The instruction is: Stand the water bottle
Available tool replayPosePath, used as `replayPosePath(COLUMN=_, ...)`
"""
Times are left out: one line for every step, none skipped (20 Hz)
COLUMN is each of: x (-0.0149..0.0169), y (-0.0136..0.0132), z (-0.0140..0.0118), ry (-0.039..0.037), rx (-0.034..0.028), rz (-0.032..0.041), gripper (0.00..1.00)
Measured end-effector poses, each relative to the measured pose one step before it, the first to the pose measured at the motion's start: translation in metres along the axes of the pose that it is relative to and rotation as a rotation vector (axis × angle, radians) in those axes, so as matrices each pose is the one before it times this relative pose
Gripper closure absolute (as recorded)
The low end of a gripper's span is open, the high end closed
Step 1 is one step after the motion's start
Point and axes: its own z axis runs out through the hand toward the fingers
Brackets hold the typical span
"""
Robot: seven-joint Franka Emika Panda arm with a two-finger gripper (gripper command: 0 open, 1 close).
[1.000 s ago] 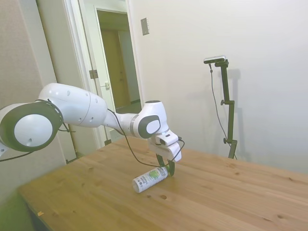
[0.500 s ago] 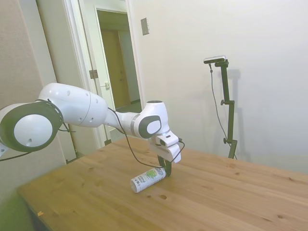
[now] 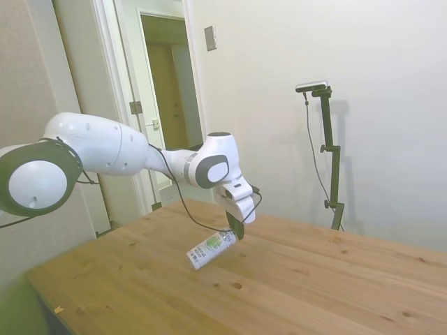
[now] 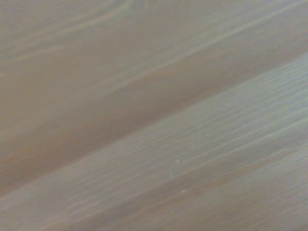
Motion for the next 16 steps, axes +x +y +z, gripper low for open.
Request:
replayPosePath(x=-0.00642, y=-0.00057, z=-0.01187, ry=0.03466, rx=0.02621, rz=0.01564, gripper=1.0)
replayPosePath(x=-0.00507, y=0.00091, z=-0.01004, ry=0.04018, rx=0.02515, rz=0.01917, gripper=1.0)
replayPosePath(x=-0.00537, y=0.00239, z=-0.00847, ry=0.04446, rx=0.02267, rz=0.01926, gripper=1.0)
replayPosePath(x=-0.00513, y=0.00345, z=-0.00702, ry=0.04287, rx=0.02075, rz=0.01659, gripper=1.0)
replayPosePath(x=-0.00405, y=0.00405, z=-0.00721, ry=0.04274, rx=0.02283, rz=0.01582, gripper=1.0)
replayPosePath(x=-0.00432, y=0.00502, z=-0.0074, ry=0.0456, rx=0.02461, rz=0.01546, gripper=1.0)
replayPosePath(x=-0.00254, y=0.00461, z=-0.00704, ry=0.04212, rx=0.02297, rz=0.01179, gripper=1.0)
replayPosePath(x=-0.00237, y=0.00482, z=-0.0067, ry=0.04356, rx=0.02217, rz=0.00635, gripper=1.0)
replayPosePath(x=-0.00231, y=0.00402, z=-0.0064, ry=0.04513, rx=0.02073, rz=0.002, gripper=1.0)
replayPosePath(x=-0.01038, y=0.00766, z=-0.01235, ry=0.06236, rx=0.02785, rz=0.00656, gripper=1.0)
replayPosePath(x=-0.00493, y=0.00185, z=-0.00029, ry=0.03244, rx=0.00974, rz=-0.00999, gripper=1.0)
replayPosePath(x=-0.00515, y=0.00304, z=0.00088, ry=0.01605, rx=0.00551, rz=-0.00589, gripper=1.0)
replayPosePath(x=-0.00253, y=0.00174, z=0.00129, ry=0.0091, rx=0.00261, rz=0.00693, gripper=1.0)
replayPosePath(x=0.00106, y=0.00028, z=0.00186, ry=0.00592, rx=0.00223, rz=0.01583, gripper=1.0)
replayPosePath(x=0.00582, y=-0.00066, z=0.00307, ry=0.01145, rx=0.00795, rz=0.01724, gripper=1.0)
replayPosePath(x=0.00793, y=-0.00163, z=0.00254, ry=0.01009, rx=0.0121, rz=0.01861, gripper=1.0)
